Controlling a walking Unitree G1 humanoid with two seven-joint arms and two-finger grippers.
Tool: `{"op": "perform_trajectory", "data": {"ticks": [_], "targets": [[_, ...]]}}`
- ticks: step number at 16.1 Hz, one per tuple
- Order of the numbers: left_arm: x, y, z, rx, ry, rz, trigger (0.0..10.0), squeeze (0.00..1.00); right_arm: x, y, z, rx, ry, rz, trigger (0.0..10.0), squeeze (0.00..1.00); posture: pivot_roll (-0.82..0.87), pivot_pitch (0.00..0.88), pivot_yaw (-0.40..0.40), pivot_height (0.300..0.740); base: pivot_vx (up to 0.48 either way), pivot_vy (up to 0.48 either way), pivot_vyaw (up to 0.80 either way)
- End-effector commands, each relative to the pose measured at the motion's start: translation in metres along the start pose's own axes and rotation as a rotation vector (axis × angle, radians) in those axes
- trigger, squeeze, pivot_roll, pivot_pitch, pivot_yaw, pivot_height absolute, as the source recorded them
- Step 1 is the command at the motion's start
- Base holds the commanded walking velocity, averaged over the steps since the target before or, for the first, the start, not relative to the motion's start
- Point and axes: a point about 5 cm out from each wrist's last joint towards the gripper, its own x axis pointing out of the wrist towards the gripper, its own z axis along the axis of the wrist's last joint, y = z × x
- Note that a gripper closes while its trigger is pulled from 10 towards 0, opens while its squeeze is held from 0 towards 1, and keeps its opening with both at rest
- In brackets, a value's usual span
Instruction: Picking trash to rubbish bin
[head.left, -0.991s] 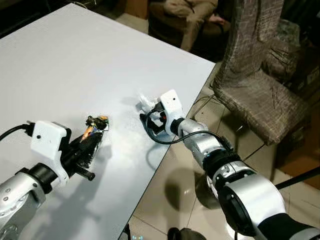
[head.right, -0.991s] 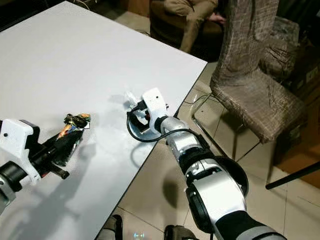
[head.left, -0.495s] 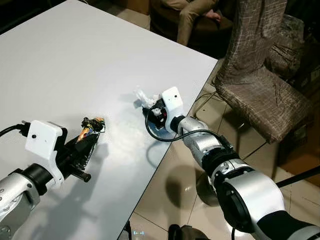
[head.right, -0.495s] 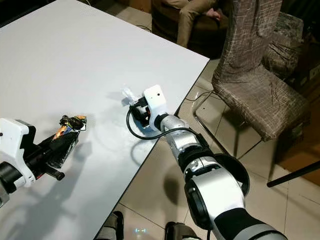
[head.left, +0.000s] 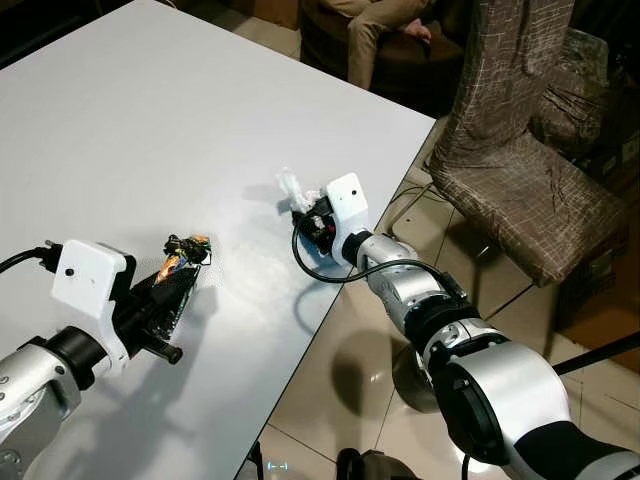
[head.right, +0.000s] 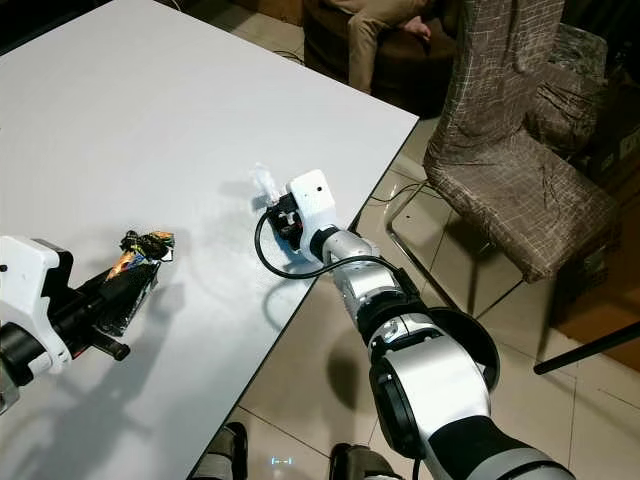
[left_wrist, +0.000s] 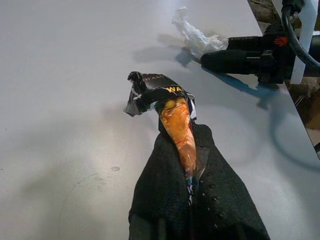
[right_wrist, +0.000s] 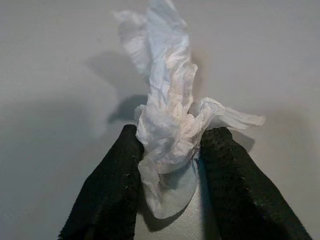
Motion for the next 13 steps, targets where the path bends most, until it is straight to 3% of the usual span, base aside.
{"op": "perform_trajectory", "data": {"ticks": [1,8,11,13], "targets": [[0.000,-0.006,0.001,-0.001,0.001,-0.029,0.0,0.00,0.000,-0.001,-0.001,-0.014,0.014,0.010,0.0,0.00,0.31,0.203,-0.090,0.740,0.000,0.000,0.00],[0.004,-0.007,0.000,-0.003,-0.003,-0.031,0.0,0.00,-0.001,-0.002,-0.001,-0.017,0.013,0.015,0.0,0.00,0.30,0.181,-0.093,0.740,0.000,0.000,0.00],[0.011,-0.008,-0.003,-0.020,-0.017,-0.034,0.0,0.00,-0.003,-0.006,0.000,-0.014,-0.018,0.003,0.0,0.00,0.27,0.154,-0.095,0.740,0.000,0.000,0.00],[0.023,-0.012,-0.007,-0.067,-0.050,-0.034,0.0,0.00,-0.008,-0.012,0.002,-0.011,-0.093,-0.022,0.0,0.00,0.23,0.122,-0.092,0.740,0.000,0.000,0.00]]}}
